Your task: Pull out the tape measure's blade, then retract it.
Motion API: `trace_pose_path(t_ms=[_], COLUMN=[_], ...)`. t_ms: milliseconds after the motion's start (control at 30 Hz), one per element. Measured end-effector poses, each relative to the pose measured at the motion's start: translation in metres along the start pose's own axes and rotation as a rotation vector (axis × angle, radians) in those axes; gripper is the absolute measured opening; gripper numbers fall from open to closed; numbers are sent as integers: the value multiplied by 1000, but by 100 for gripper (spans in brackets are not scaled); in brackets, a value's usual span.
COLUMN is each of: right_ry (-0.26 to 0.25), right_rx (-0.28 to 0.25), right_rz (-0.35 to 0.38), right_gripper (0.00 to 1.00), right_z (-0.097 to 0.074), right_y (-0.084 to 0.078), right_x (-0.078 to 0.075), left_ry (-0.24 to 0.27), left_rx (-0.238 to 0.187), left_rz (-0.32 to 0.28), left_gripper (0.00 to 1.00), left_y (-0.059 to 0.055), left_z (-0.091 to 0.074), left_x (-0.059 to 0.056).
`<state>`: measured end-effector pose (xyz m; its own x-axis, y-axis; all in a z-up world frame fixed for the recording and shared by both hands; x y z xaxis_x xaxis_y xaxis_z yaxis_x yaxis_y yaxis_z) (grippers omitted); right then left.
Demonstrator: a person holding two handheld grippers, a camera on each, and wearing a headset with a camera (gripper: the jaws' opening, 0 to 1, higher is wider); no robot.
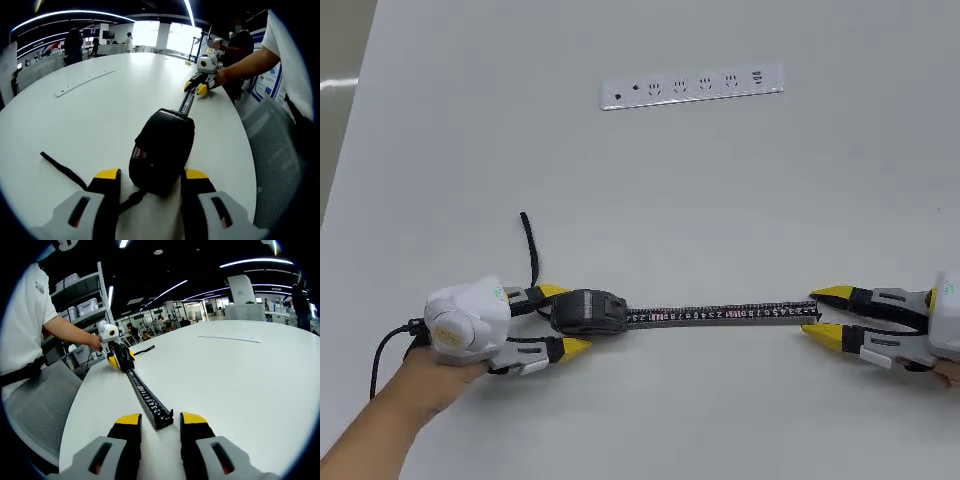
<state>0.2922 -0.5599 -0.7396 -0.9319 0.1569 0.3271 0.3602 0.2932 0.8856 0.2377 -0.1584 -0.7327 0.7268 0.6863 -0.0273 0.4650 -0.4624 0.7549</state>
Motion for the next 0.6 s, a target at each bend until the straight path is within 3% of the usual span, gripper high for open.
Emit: trace_pose_path(t_ms=[600], right_ry=[-46], right_rx=[-22], right_rz=[16], right_gripper=[39], right_z=[0], right_y=[4], right_x=[7], left_ry=[41], left_rx=[-34], left_rz=[-40], left_gripper=[51], left_y=[3], left_z=[-8], left_x=[-2])
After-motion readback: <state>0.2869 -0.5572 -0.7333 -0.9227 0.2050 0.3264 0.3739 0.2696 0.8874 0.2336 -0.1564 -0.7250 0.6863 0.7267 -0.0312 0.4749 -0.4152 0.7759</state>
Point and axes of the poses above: the centre of the closed fingertips' face, and the gripper's own axes: z roughly forward along the fingers, x roughly to its left, y roughly out of its top, the point moved 8 cm from there along -z, roughly backward along the fingers, and after that the axes turned 9 degrees about y, right-handed, at the moved point
